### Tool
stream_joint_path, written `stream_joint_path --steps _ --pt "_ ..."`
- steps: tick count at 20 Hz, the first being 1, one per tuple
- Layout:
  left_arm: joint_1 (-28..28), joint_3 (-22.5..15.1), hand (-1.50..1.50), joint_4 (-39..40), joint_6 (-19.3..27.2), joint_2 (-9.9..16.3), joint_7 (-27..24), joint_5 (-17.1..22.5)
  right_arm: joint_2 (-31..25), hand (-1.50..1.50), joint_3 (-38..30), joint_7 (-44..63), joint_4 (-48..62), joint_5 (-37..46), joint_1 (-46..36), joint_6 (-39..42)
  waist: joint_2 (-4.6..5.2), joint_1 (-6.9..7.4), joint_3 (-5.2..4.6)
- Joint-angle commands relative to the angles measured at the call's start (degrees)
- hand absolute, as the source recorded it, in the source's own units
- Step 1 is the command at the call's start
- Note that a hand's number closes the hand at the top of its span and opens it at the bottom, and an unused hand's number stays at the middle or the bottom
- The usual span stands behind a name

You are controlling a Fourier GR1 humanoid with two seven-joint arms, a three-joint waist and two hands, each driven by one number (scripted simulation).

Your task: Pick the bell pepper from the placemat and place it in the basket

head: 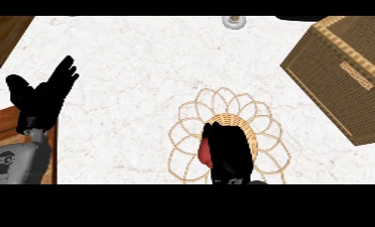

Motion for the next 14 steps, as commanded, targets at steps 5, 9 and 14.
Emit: stream_joint_path --steps 5,9,14 --pt "-1.7 -0.9 0.00 0.5 -0.7 -0.3 -0.6 -0.5 0.9 1.50 -12.0 18.5 10.3 -10.4 -14.4 -14.8 1.56 3.06 0.30" --pt "-2.3 -1.2 0.00 -0.1 -2.4 0.3 -0.4 0.2 1.0 1.50 -16.0 24.6 19.5 -13.4 -23.4 -22.9 1.67 5.18 0.26" --pt "-2.9 -3.5 0.00 1.0 -0.5 -3.0 -1.0 -1.5 1.0 1.50 -18.3 22.5 30.0 -17.6 -33.7 -33.2 1.74 5.47 0.26"
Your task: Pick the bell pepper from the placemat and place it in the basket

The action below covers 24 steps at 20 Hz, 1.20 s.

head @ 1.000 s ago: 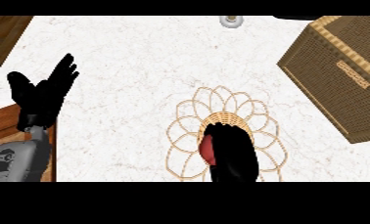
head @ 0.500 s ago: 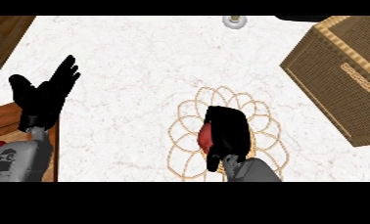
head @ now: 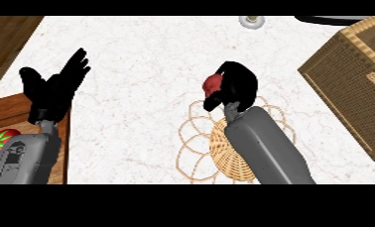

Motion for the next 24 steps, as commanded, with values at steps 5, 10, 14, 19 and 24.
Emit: stream_joint_path --steps 5,10,14,19,24 --pt "-1.6 -0.3 0.00 1.4 -0.1 -0.8 0.5 0.1 0.3 1.50 -2.5 -0.8 3.7 -2.3 -11.7 -26.5 -0.01 0.66 0.02" --pt "1.0 -0.5 0.00 -0.2 1.4 -1.3 0.4 -1.0 0.3 1.50 0.7 7.5 10.5 6.5 -23.5 -31.6 -0.99 -0.29 -0.16" --pt "0.7 1.0 0.00 -0.7 0.3 0.5 1.4 0.2 0.3 1.50 -3.6 10.8 15.6 11.1 -29.2 -31.2 -1.11 -2.04 -0.15" --pt "1.4 1.4 0.00 -0.4 0.8 0.3 1.8 0.1 0.3 1.50 -6.8 15.4 20.3 15.4 -36.1 -26.8 -1.25 -2.96 -0.13" --pt "2.5 2.4 0.00 -1.1 1.1 1.2 0.7 -0.2 -3.7 1.50 -13.5 14.7 22.5 18.0 -44.2 -19.7 -1.46 -3.83 -0.11"
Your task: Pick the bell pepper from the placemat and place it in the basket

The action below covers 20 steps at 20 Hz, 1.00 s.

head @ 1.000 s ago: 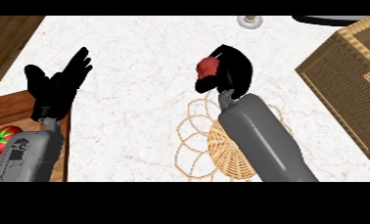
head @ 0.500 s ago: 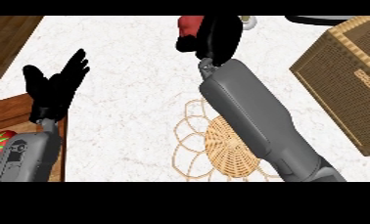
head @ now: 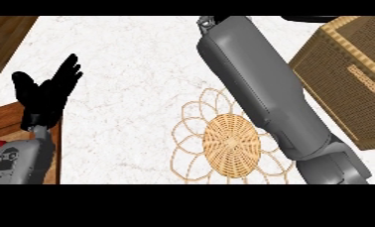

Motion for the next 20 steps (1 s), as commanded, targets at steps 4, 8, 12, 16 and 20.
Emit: stream_joint_path --steps 4,8,12,16,20 --pt "1.0 0.4 0.00 -1.4 -0.1 0.3 0.3 0.0 -4.4 1.50 -7.9 7.0 6.5 3.7 -7.0 1.1 0.11 -0.45 0.05" --pt "-0.8 -0.1 0.00 0.4 0.3 -0.8 0.0 -0.3 -5.5 1.50 -10.0 7.6 10.9 7.4 -10.4 0.5 0.32 -0.65 0.01" --pt "0.5 0.2 0.00 0.4 -0.1 -0.7 -0.8 -0.3 -9.8 1.50 -11.7 7.5 14.7 10.4 -8.8 2.7 0.27 -0.89 0.00" --pt "0.2 0.9 0.00 0.3 0.6 -0.5 -0.6 -0.4 -12.5 1.50 -13.2 7.4 13.3 12.0 -7.1 2.8 -0.01 -1.65 0.05" --pt "3.7 1.4 0.00 -3.1 -0.5 0.6 0.1 0.3 -16.5 1.50 -15.8 4.8 12.4 11.7 -5.7 4.9 -0.29 -1.39 0.09"
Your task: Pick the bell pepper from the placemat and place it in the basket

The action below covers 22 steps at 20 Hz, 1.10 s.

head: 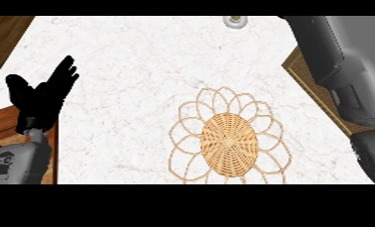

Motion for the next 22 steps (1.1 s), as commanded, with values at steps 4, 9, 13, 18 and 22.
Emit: stream_joint_path --steps 4,9,13,18,22 --pt "1.3 0.1 0.00 -1.8 0.1 -0.6 1.2 0.4 -4.0 1.50 -3.4 0.0 -6.2 -2.0 9.1 0.6 -0.31 -0.85 0.06" --pt "-0.1 1.5 0.00 2.8 -1.5 1.0 -2.0 0.0 -5.3 1.50 -4.8 -3.1 -8.9 -2.8 15.8 -1.5 -0.02 -0.80 0.03" --pt "0.0 1.5 0.00 2.8 0.1 -0.7 -2.9 -0.5 -6.1 1.50 -6.9 -6.3 -15.3 -5.8 21.0 -3.1 -0.06 -0.87 0.03" --pt "1.0 -0.1 0.00 -2.4 0.4 -1.0 0.6 -1.0 -7.2 1.50 -7.9 4.9 -15.5 4.2 23.7 -8.1 -0.09 -0.31 -0.01" --pt "0.2 0.2 0.00 -4.1 1.4 -1.0 3.4 -0.9 -7.0 -1.50 -13.6 -1.7 -14.5 -1.7 27.7 -9.8 0.11 0.18 0.07"
